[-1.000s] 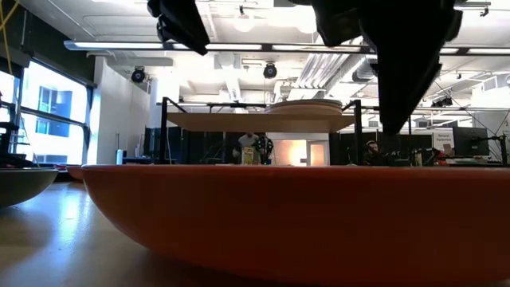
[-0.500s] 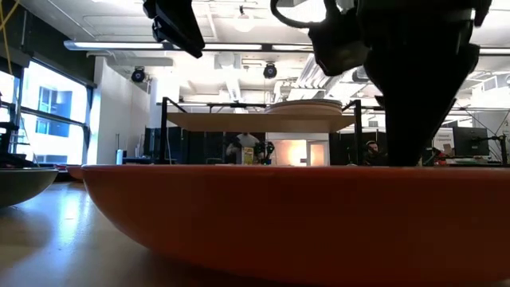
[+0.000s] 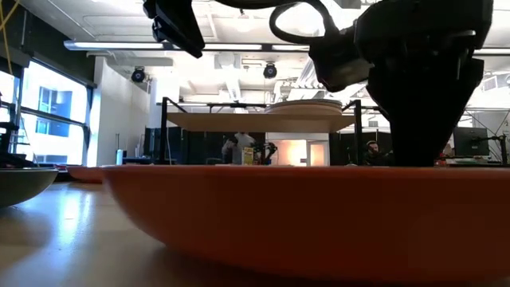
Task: Place and stack plates onto a shelf
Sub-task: Stack the orange plate on top of the gray plate on the shelf
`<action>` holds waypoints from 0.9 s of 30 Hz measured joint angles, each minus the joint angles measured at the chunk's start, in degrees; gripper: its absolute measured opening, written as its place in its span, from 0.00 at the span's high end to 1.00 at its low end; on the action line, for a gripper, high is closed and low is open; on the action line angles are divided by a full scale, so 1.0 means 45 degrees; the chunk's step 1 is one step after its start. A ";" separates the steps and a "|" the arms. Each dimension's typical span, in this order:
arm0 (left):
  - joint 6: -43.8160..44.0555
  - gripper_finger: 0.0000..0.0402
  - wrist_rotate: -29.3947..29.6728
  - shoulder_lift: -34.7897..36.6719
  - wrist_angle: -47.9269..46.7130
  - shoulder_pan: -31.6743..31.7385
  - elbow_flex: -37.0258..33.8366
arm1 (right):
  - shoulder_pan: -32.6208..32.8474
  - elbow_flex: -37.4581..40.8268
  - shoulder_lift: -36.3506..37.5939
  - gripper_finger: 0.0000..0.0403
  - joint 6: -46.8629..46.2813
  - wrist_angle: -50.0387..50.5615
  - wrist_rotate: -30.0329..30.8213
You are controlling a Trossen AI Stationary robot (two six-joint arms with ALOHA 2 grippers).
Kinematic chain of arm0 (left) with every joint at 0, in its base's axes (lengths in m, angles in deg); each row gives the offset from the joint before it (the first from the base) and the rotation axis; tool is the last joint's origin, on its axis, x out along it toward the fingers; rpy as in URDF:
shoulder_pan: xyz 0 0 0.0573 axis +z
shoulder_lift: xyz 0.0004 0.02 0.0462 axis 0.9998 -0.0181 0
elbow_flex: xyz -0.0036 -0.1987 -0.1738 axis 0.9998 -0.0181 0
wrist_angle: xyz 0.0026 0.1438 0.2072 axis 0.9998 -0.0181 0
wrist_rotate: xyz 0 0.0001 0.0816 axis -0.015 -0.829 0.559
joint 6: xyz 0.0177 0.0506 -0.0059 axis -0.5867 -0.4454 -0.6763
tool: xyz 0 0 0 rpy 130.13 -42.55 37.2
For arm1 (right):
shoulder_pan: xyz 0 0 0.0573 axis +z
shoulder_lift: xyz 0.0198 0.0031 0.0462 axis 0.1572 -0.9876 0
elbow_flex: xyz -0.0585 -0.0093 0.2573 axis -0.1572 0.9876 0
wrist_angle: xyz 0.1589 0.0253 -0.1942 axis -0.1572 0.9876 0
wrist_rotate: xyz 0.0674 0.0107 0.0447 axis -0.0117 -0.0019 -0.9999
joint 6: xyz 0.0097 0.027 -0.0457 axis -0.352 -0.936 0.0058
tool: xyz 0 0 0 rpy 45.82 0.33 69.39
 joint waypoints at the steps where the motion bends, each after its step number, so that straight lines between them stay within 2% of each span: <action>1: -0.0004 0.63 0.0000 0.0000 0.0002 0.0000 0.0000 | 0.0000 0.0000 0.0000 0.87 0.0000 0.0009 -0.0023; 3: -0.0005 0.63 0.0000 0.0000 0.0000 0.0000 0.0000 | -0.0004 -0.0004 0.0018 0.96 -0.0034 0.0006 -0.0085; 5: -0.0005 0.63 0.0000 0.0000 0.0002 0.0000 0.0000 | -0.0013 -0.0005 0.0019 0.98 -0.0024 0.0035 -0.0281; 12: -0.0012 0.63 0.0000 0.0000 0.0002 0.0000 0.0000 | -0.0029 -0.0005 0.0339 0.99 0.0345 0.0551 -0.0797; 27: -0.0039 0.63 0.0001 0.0000 -0.0037 0.0005 0.0005 | -0.1176 0.0000 0.2930 1.00 0.1222 0.2250 0.0041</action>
